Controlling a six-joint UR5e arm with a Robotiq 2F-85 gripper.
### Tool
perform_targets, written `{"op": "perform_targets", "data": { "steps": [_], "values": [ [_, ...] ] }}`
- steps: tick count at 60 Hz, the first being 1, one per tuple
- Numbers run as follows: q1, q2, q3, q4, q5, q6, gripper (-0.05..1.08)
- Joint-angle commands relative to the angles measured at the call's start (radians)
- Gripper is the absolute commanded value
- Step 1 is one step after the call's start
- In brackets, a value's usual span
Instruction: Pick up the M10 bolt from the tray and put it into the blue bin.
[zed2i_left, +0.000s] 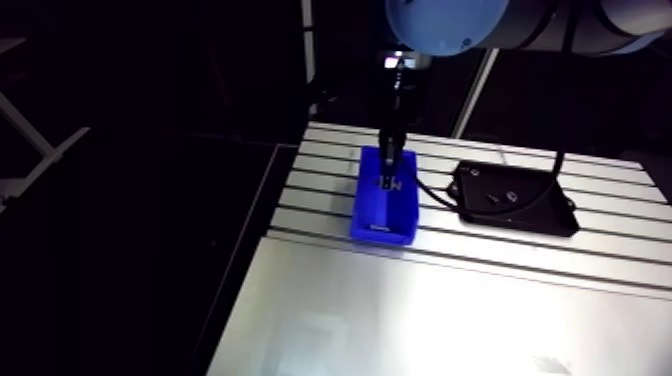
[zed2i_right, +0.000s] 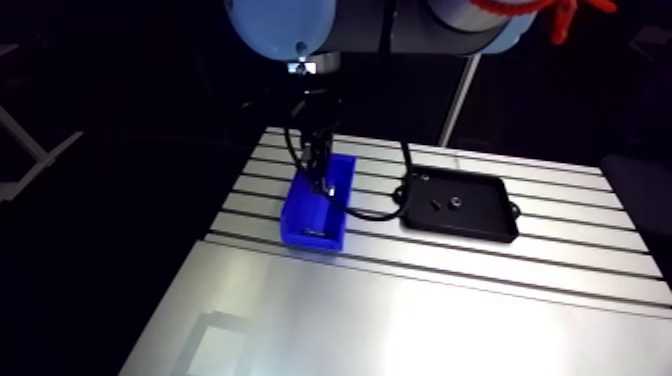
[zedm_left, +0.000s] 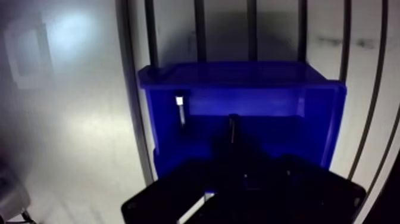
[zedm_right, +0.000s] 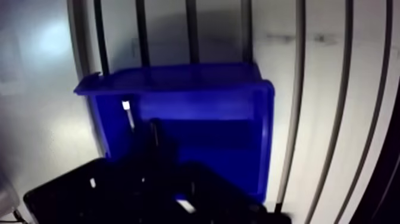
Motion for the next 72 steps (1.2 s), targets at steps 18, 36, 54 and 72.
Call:
{"op": "perform_targets", "data": {
  "steps": [18, 36, 54, 72],
  "values": [
    [0.007, 0.048, 0.057, -0.081, -0.005, 0.026, 0.99],
    [0.007, 0.04, 0.061, -0.088, -0.004, 0.045, 0.63],
    [0.036, -0.038, 0.066, -0.093, -0.001, 0.093, 0.0],
    [0.02, -0.159, -0.021, 0.041, -0.023, 0.087, 0.0]
  ]
}}
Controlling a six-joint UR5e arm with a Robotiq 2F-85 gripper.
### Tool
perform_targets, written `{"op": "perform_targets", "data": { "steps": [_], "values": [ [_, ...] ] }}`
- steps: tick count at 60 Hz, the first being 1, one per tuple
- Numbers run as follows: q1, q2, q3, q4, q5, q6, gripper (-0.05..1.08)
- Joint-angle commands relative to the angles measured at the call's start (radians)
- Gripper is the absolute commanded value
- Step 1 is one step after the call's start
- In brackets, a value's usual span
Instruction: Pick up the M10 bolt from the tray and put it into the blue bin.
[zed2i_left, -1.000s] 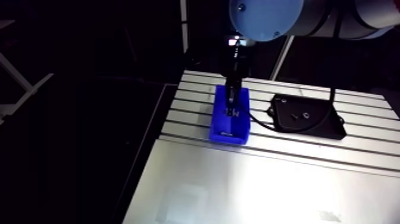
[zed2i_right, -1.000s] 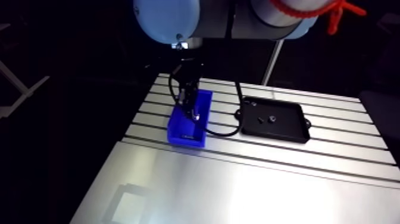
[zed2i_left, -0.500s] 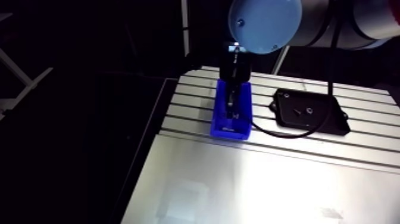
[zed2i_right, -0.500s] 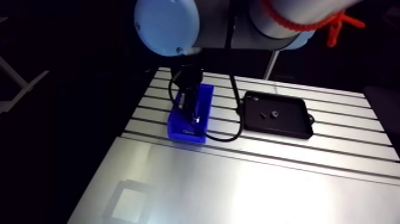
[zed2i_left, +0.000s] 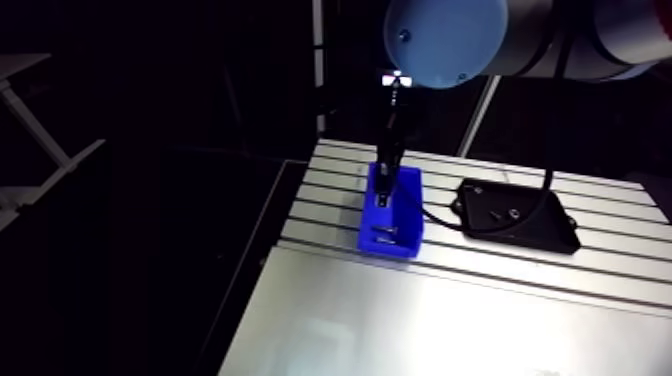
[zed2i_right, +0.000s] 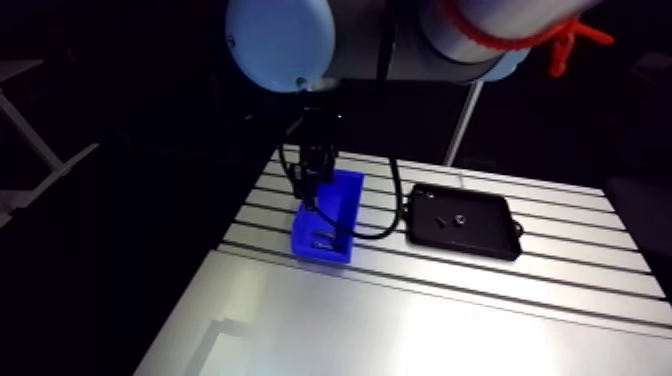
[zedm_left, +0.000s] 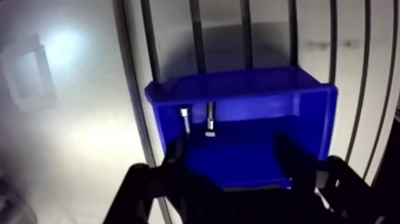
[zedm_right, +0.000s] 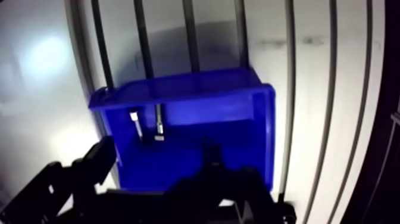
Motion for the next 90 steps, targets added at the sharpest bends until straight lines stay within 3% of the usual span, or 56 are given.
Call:
{"op": "perform_targets", "data": {
  "steps": [1, 18, 22, 24, 31, 36, 44, 53, 72, 90],
  "values": [
    [-0.01, -0.09, -0.072, 0.114, -0.018, -0.002, 0.0],
    [-0.038, -0.144, -0.279, 0.427, -0.01, 0.093, 0.0],
    [-0.04, -0.142, -0.324, 0.463, -0.01, 0.234, 0.0],
    [-0.038, -0.134, -0.364, 0.474, -0.018, 0.411, 0.0],
    [-0.048, -0.127, -0.395, 0.466, -0.022, 0.713, 0.0],
    [-0.103, -0.122, -0.396, 0.469, -0.012, 0.964, 0.0],
    [-0.177, -0.126, -0.387, 0.47, -0.01, 1.151, 0.0],
    [-0.262, -0.138, -0.404, 0.499, -0.003, 1.23, 0.0],
    [-0.313, -0.184, -0.428, 0.544, -0.01, 1.234, 0.0],
    [-0.324, -0.174, -0.493, 0.581, -0.006, 1.237, 0.0]
  ]
}}
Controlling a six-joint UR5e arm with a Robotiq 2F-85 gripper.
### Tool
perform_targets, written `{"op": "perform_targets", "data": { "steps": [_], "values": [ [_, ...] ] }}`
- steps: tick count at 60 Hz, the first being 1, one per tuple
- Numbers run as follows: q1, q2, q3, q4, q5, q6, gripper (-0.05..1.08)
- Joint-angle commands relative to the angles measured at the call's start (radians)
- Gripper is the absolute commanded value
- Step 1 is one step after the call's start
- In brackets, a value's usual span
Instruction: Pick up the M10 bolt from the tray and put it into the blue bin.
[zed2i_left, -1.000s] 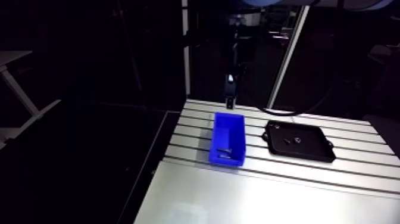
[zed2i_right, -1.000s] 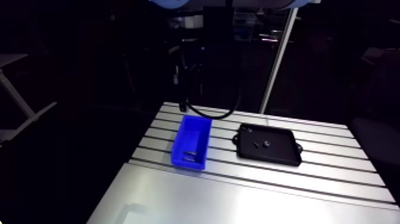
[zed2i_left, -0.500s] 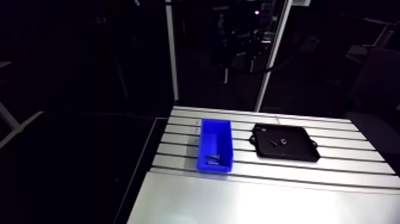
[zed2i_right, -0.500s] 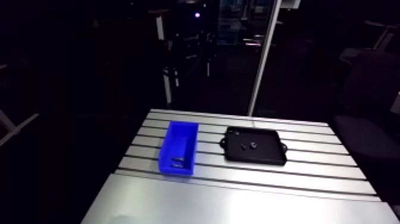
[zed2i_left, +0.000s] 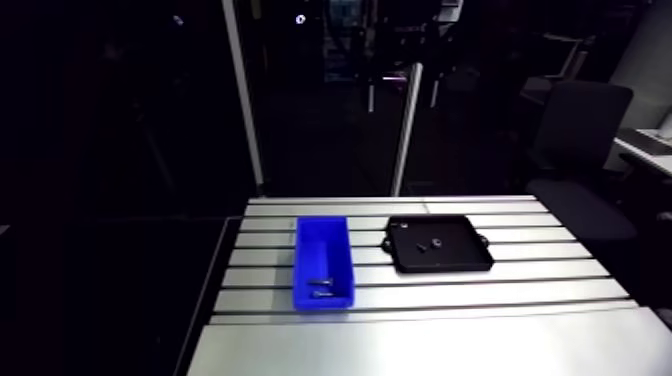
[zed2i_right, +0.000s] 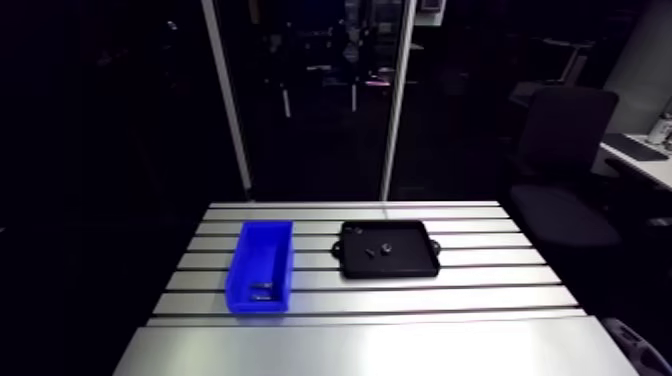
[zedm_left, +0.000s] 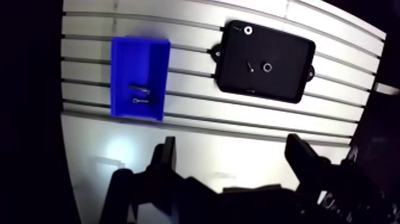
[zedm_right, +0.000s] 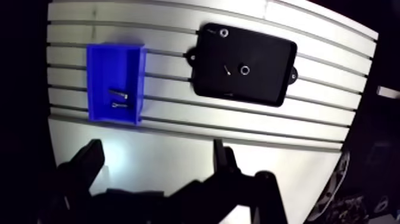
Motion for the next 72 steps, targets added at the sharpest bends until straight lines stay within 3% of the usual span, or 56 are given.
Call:
{"op": "perform_targets", "data": {
  "steps": [1, 72],
  "values": [
    [-0.079, -0.015, -0.103, 0.09, 0.003, 0.16, 0.0],
    [-0.069, 0.001, -0.082, 0.104, 0.009, 0.159, 0.0]
  ]
}}
